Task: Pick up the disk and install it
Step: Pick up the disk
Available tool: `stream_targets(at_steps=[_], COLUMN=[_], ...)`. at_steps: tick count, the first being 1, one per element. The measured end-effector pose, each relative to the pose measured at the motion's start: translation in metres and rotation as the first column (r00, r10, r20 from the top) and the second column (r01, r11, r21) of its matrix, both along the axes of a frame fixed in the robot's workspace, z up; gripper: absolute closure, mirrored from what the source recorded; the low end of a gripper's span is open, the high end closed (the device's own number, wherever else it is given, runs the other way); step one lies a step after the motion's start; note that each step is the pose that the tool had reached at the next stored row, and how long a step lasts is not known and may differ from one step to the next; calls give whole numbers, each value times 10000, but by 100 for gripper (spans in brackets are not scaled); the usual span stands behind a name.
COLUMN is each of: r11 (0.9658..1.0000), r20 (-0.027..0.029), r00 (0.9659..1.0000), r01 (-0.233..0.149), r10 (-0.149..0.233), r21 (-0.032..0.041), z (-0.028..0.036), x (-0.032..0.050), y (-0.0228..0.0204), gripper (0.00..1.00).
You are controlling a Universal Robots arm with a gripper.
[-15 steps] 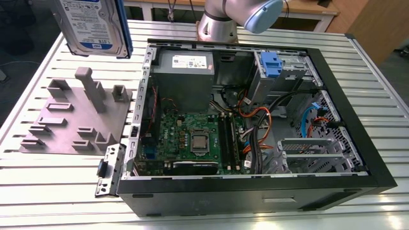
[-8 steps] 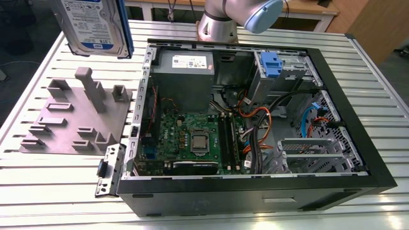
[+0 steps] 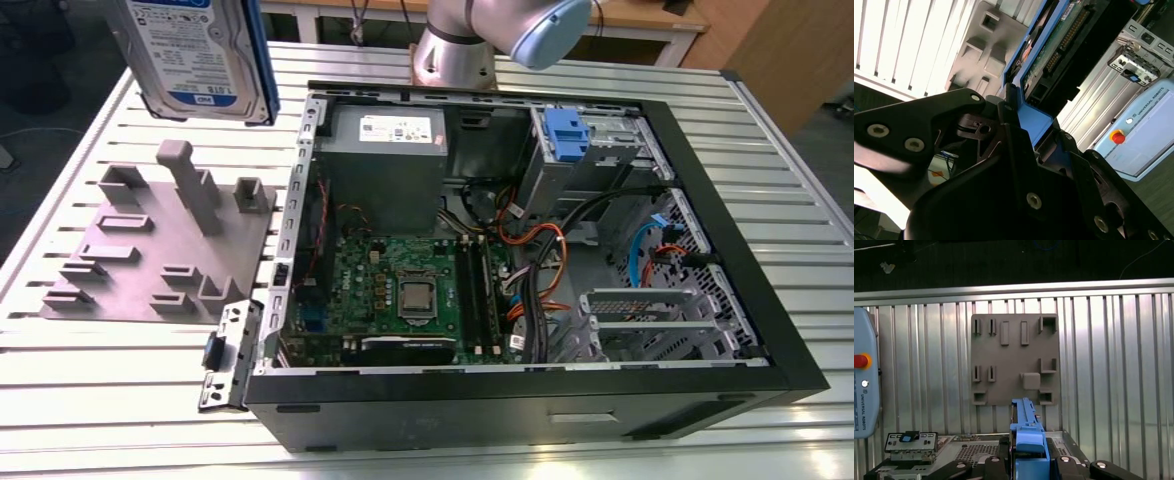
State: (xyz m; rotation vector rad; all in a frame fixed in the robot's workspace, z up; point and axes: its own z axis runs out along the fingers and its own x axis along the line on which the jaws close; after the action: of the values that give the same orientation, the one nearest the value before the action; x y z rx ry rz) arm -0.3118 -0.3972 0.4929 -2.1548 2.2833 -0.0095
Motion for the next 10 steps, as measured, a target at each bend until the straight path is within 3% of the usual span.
stream_targets(at_steps=[10], r11=[10000], r20=[0], r00=[10000], r01=[4], r10=[-4], r21=[0], z=[0], x=[65], y=[-1], gripper=[64])
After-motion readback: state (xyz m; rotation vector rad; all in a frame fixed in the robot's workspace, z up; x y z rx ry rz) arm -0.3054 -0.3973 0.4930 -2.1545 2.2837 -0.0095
